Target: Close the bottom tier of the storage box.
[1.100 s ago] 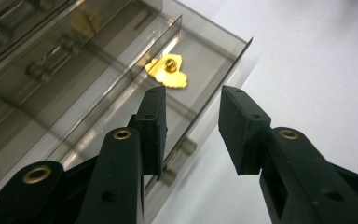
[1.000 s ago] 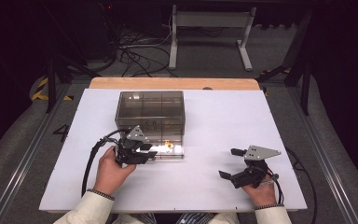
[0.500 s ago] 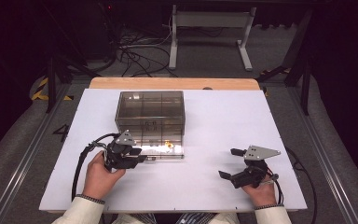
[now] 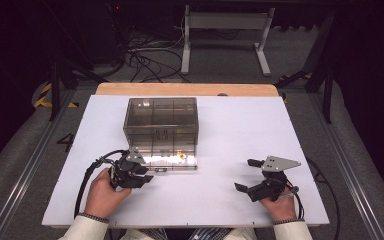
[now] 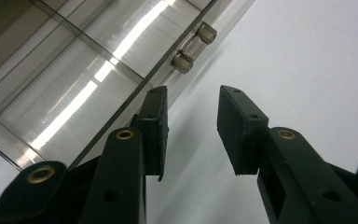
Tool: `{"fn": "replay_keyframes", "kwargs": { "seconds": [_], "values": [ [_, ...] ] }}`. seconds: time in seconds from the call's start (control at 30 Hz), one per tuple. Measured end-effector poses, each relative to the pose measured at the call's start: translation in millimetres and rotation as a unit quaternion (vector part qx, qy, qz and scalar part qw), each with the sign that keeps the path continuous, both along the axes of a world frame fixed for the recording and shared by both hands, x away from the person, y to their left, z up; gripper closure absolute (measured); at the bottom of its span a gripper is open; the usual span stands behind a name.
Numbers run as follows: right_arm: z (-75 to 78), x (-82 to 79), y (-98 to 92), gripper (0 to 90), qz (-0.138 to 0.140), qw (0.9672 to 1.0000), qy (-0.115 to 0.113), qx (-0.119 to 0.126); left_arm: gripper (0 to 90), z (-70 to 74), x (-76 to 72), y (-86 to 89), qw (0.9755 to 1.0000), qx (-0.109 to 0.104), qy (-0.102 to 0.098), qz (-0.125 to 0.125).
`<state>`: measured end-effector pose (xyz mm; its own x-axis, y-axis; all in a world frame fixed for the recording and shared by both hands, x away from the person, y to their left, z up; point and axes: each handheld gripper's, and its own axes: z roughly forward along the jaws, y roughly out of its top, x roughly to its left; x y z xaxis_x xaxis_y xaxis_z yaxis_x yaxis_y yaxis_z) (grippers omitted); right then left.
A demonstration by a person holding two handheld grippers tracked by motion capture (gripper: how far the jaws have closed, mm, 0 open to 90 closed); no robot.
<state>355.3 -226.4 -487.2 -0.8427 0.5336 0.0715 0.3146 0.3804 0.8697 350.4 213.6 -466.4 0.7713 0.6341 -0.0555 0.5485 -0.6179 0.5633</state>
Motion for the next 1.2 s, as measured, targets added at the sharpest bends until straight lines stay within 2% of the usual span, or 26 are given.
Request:
{"fn": "replay_keyframes", "kwargs": {
  "seconds": [0.1, 0.2, 0.33, 0.4, 0.9, 1.2],
  "values": [
    [0.0, 0.0, -0.1, 0.3, -0.001, 1.0, 0.0, 0.0, 65.1, -0.2, 1.2, -0.4, 1.0, -0.001, 0.002, 0.001],
    [-0.2, 0.3, -0.1, 0.3, 0.001, 1.0, -0.001, -0.003, 69.9, -0.1, 2.5, -1.4, 1.0, -0.002, 0.001, 0.002],
    [-0.2, 0.3, -0.1, 0.3, 0.001, 1.0, -0.002, -0.003, 85.5, -1.5, 4.2, -4.2, 0.9999, 0.009, -0.004, 0.008],
    [-0.3, 0.3, 0.0, 0.3, 0.001, 1.0, -0.002, -0.003, 89.5, -3.2, 5.4, -6.5, 0.9997, 0.02, -0.006, 0.011],
    [-0.4, 0.6, 0.0, 0.3, 0.001, 1.0, -0.001, -0.003, 89.6, -11.6, 17.1, -19.7, 0.9986, 0.044, 0.009, 0.026],
    [-0.4, 0.6, -0.1, 0.3, 0.001, 1.0, -0.001, -0.003, 89.6, -12.4, 17.8, -20.4, 0.9985, 0.043, 0.012, 0.032]
  ]
}}
